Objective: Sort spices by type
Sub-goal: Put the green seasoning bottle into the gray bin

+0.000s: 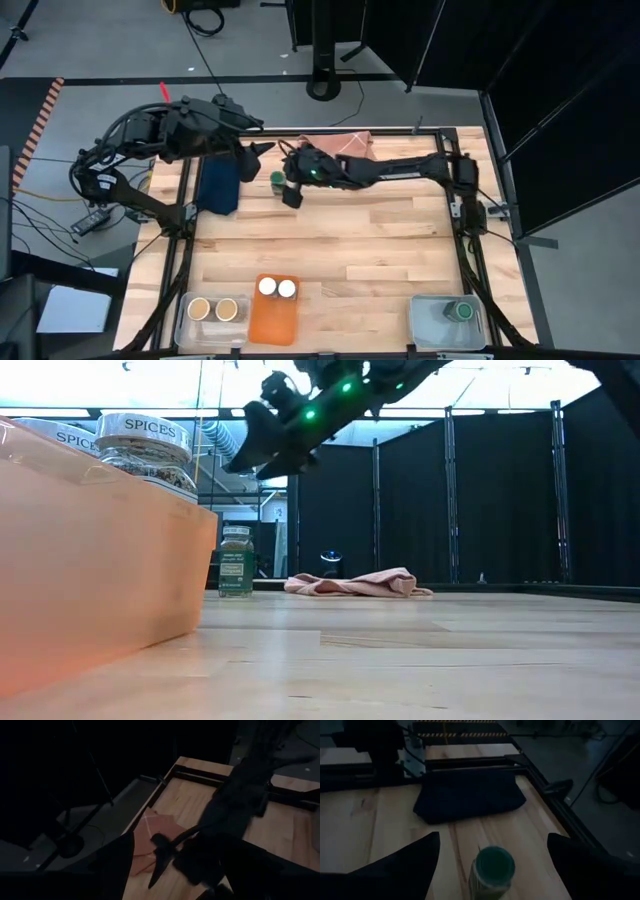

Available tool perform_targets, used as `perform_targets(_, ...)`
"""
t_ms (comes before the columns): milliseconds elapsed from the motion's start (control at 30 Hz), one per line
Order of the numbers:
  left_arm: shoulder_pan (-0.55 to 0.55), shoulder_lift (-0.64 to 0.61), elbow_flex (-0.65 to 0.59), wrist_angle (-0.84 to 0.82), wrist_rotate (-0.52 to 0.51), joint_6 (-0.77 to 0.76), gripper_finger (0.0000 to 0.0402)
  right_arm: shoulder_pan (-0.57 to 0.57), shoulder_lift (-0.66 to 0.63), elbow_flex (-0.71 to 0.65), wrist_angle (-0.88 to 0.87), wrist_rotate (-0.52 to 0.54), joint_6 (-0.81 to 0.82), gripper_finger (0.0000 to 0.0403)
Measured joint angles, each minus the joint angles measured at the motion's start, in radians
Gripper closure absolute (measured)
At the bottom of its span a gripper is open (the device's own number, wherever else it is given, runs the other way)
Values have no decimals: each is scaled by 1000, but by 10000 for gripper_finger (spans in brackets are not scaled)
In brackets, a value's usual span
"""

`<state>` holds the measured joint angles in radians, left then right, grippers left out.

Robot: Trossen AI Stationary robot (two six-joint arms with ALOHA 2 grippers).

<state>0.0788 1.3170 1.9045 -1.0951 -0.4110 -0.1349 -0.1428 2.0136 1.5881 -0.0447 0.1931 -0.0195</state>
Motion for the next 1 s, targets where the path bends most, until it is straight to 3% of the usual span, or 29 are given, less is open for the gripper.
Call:
perform_targets(300, 0, 0, 0, -20, -1, 4, 117, -26, 160, 137, -27, -79, 2, 25)
perform_targets(700, 0, 0, 0, -27, -6, 4, 117, -82, 210, 139, -31, -117, 131, 28)
perform_targets(1000, 0, 0, -1, -27, -9, 4, 117, -82, 259, 138, -17, -143, 124, 29)
